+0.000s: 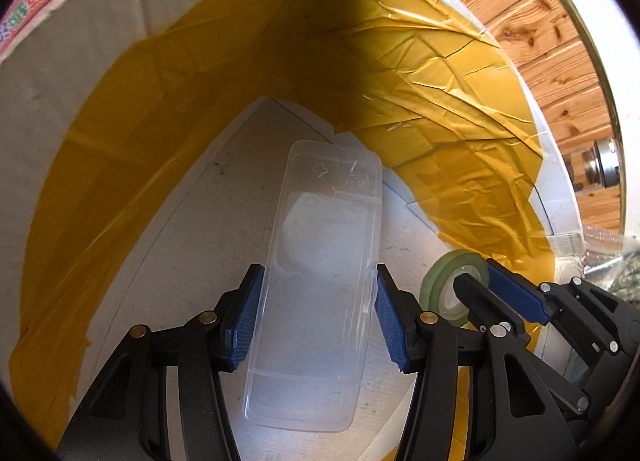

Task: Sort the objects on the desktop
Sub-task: 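Lower and open both tools, releasing the clear box and tape roll inside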

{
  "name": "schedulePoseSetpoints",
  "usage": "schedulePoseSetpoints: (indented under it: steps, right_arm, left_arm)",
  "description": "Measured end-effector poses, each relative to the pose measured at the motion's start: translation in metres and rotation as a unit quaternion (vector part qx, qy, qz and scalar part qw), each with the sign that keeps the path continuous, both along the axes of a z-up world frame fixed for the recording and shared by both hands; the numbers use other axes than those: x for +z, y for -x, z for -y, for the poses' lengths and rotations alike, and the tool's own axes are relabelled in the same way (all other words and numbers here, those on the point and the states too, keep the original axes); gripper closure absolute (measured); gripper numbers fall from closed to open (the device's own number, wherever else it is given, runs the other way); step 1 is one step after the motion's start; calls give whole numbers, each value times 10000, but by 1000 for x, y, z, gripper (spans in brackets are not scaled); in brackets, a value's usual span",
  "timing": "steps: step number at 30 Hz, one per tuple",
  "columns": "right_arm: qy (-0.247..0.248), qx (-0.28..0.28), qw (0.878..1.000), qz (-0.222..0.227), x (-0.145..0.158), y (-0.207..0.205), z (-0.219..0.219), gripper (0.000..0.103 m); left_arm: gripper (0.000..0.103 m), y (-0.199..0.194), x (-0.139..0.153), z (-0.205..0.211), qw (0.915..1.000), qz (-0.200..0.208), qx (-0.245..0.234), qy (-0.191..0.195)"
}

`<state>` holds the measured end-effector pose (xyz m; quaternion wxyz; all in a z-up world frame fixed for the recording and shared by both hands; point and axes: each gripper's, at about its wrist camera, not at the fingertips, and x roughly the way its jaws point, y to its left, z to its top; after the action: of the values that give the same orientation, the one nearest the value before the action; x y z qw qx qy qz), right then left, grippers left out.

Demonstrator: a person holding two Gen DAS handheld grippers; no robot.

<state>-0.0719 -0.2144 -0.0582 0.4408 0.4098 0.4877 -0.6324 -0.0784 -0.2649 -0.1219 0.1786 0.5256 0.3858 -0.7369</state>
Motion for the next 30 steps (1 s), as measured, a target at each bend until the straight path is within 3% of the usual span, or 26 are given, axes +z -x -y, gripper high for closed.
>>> schedulePoseSetpoints:
  steps: [11, 14, 17, 24, 28, 30]
  right_arm:
    - [-343, -25, 9994, -95, -6, 2, 7, 84]
    - [-287, -60, 9996, -55, 0, 1, 4, 75]
    - [-208, -75, 9998, -13, 8, -2, -4, 75]
    - [317, -156, 9989, 303, 46, -13, -42, 70]
    - [895, -334, 9934, 639, 74, -16, -78, 67]
    - [1292, -450, 9875, 788, 88, -16, -99, 56]
  left_arm:
    - [46, 6, -6, 6, 9996, -68, -251, 57]
    - [42, 5, -5, 7, 9995, -120, -303, -44]
    - [41, 2, 0, 10, 9994, -162, -291, -90]
    - [40, -11, 22, 12, 9992, -287, -264, -86]
    - [40, -23, 39, 9, 9988, -380, -302, -7]
    - [40, -17, 55, 8, 9982, -473, -343, 113]
